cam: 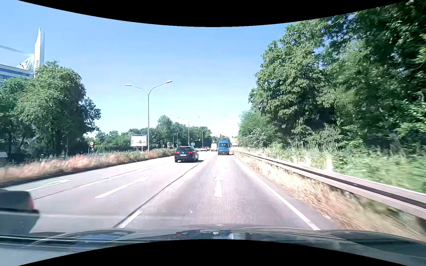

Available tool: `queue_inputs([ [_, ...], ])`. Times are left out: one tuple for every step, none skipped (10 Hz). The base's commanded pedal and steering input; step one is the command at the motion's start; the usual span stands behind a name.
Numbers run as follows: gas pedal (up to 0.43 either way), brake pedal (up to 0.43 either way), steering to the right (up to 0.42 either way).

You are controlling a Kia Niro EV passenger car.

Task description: Follow the waypoints while adhering to traffic rules and regulations

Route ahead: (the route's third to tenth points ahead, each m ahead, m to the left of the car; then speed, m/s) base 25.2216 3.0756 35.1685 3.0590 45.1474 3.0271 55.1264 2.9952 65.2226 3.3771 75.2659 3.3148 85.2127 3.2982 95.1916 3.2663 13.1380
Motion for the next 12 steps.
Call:
queue_inputs([
  [0.0, 0.134, 0.001],
  [0.0, 0.14, 0.001],
  [0.0, 0.146, 0.001],
  [0.0, 0.152, 0.001],
  [0.0, 0.152, 0.001],
  [0.0, 0.159, 0.001],
  [0.0, 0.159, 0.001],
  [0.0, 0.165, 0.001],
  [0.0, 0.165, 0.001],
  [0.0, 0.165, 0.001],
  [0.0, 0.165, 0.001],
  [0.0, 0.171, 0.001],
])
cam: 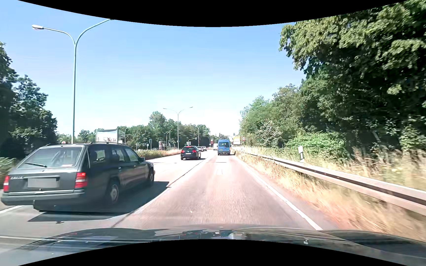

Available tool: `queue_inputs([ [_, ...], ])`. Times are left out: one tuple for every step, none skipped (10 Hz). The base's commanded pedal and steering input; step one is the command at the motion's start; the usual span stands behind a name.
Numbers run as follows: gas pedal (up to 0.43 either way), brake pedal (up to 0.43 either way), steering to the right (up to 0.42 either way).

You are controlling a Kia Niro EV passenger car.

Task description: Follow the waypoints while adhering to traffic rules and regulations

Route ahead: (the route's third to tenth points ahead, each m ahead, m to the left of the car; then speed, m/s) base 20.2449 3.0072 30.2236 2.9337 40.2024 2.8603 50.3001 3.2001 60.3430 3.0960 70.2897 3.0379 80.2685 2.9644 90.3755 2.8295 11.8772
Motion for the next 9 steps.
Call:
queue_inputs([
  [0.0, 0.171, 0.001],
  [0.0, 0.171, 0.001],
  [0.0, 0.177, 0.001],
  [0.0, 0.171, 0.001],
  [0.0, 0.177, 0.001],
  [0.0, 0.177, 0.001],
  [0.0, 0.177, 0.001],
  [0.0, 0.177, 0.001],
  [0.0, 0.177, 0.001],
])
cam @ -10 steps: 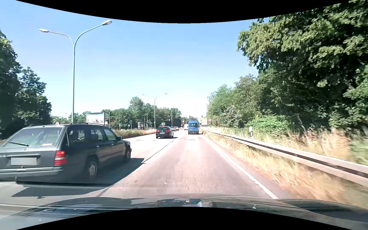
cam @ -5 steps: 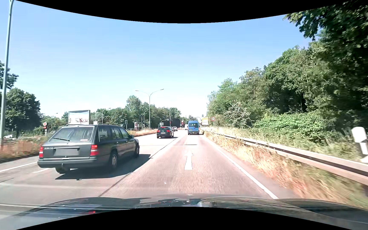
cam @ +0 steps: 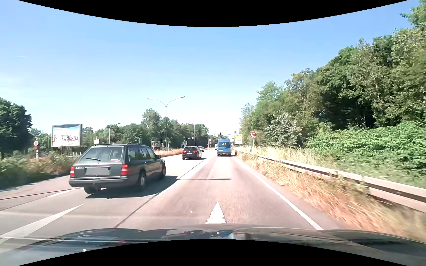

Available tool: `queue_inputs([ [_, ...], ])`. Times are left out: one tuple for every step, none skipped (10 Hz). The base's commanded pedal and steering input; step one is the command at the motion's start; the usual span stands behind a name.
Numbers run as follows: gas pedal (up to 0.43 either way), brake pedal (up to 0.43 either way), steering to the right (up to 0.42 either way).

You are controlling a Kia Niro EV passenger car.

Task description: Follow the waypoints while adhering to traffic rules and regulations

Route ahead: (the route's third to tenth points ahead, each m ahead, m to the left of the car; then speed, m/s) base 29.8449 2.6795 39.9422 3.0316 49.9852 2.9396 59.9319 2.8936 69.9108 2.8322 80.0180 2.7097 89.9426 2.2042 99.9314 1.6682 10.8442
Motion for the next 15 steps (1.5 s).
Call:
queue_inputs([
  [0.0, 0.183, 0.001],
  [0.0, 0.183, 0.001],
  [0.0, 0.183, 0.001],
  [0.0, 0.183, 0.001],
  [0.0, 0.183, 0.001],
  [0.0, 0.183, 0.001],
  [0.0, 0.183, 0.001],
  [0.0, 0.183, 0.001],
  [0.0, 0.189, 0.001],
  [0.0, 0.189, 0.001],
  [0.0, 0.189, 0.001],
  [0.0, 0.195, 0.001],
  [0.0, 0.195, 0.001],
  [0.0, 0.195, 0.002],
  [0.0, 0.189, 0.002],
])
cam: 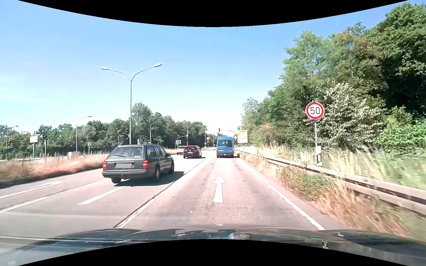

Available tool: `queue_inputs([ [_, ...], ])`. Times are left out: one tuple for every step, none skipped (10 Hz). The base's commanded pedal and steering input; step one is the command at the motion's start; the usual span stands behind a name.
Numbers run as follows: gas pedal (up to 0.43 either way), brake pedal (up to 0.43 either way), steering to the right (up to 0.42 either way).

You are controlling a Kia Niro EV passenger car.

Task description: Follow the waypoints while adhering to traffic rules and regulations

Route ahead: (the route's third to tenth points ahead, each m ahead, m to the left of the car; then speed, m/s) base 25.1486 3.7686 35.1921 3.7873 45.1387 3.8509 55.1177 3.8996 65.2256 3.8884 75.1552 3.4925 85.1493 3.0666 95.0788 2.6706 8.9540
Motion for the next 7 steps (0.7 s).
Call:
queue_inputs([
  [0.0, 0.195, 0.002],
  [0.0, 0.195, 0.002],
  [0.0, 0.195, 0.003],
  [0.0, 0.195, 0.004],
  [0.0, 0.195, 0.004],
  [0.0, 0.195, 0.005],
  [0.0, 0.195, 0.005],
])
